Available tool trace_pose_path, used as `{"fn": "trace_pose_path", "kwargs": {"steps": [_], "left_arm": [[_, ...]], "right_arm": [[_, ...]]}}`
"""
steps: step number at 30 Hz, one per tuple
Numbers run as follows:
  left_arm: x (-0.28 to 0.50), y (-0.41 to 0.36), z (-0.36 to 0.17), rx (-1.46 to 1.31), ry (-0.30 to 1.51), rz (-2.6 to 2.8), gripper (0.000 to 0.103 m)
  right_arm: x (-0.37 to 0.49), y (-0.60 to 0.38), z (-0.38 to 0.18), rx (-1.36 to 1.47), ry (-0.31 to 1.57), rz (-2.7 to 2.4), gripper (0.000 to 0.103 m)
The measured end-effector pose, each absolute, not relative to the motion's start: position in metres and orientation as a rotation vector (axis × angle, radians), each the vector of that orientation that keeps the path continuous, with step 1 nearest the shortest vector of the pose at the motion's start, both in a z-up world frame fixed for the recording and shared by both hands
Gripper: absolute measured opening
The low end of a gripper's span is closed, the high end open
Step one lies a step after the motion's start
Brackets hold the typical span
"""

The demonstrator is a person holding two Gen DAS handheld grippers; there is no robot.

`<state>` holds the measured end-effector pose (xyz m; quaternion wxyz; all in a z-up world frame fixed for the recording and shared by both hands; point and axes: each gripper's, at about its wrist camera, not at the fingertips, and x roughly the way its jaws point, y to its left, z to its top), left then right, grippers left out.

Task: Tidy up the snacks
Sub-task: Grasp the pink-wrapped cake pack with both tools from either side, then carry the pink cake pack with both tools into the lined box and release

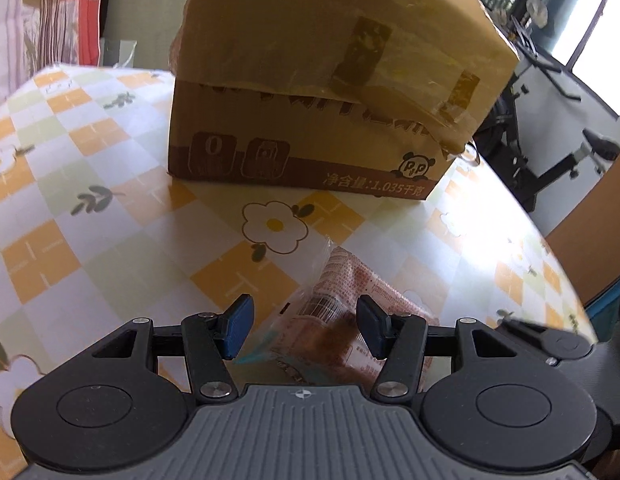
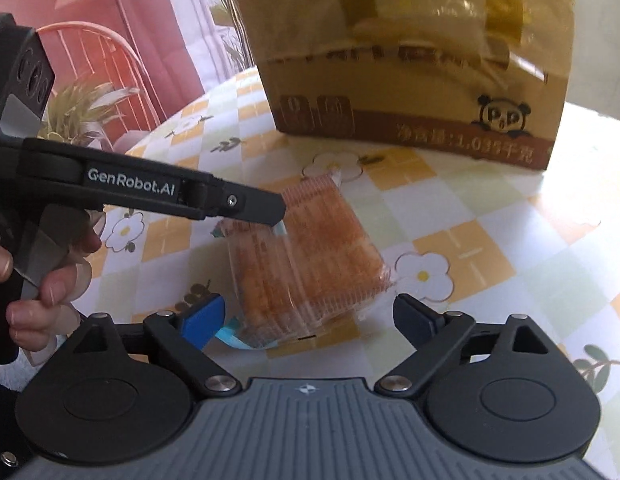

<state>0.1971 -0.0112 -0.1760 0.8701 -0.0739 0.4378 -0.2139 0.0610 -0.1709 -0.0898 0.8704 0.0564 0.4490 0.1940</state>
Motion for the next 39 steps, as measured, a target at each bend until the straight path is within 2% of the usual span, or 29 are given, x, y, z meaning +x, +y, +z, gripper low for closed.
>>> {"fn": "trace_pose_path", "kwargs": {"steps": [1, 2, 7, 21, 25, 29, 39], "left_arm": [[0.199, -0.011, -0.177, -0.167, 0.922, -0.448, 0.059], [0.2, -0.011, -0.178, -0.18, 0.925, -0.45, 0.059], [0.197, -0.017, -0.182, -0.208, 0.942, -0.487, 0.059], [0.182, -0.041, -0.19, -0.217, 0.928, -0.529, 0.06], [0.177, -0.04, -0.188, -0.223, 0.915, -0.51, 0.056], [0.169, -0.036, -0.182, -0.217, 0.889, -0.504, 0.055], [0.168, -0.034, -0.159, -0.201, 0.826, -0.519, 0.056]], "right_arm": [[0.062, -0.174, -0.091, 0.132, 0.938, 0.398, 0.091], [0.061, -0.176, -0.09, 0.14, 0.93, 0.383, 0.085], [0.061, -0.187, -0.088, 0.162, 0.905, 0.329, 0.075], [0.059, -0.181, -0.091, 0.064, 0.853, 0.31, 0.068], [0.056, -0.178, -0.088, 0.048, 0.842, 0.317, 0.064], [0.052, -0.173, -0.083, 0.029, 0.822, 0.348, 0.061], [0.052, -0.168, -0.063, -0.025, 0.758, 0.368, 0.06]]}}
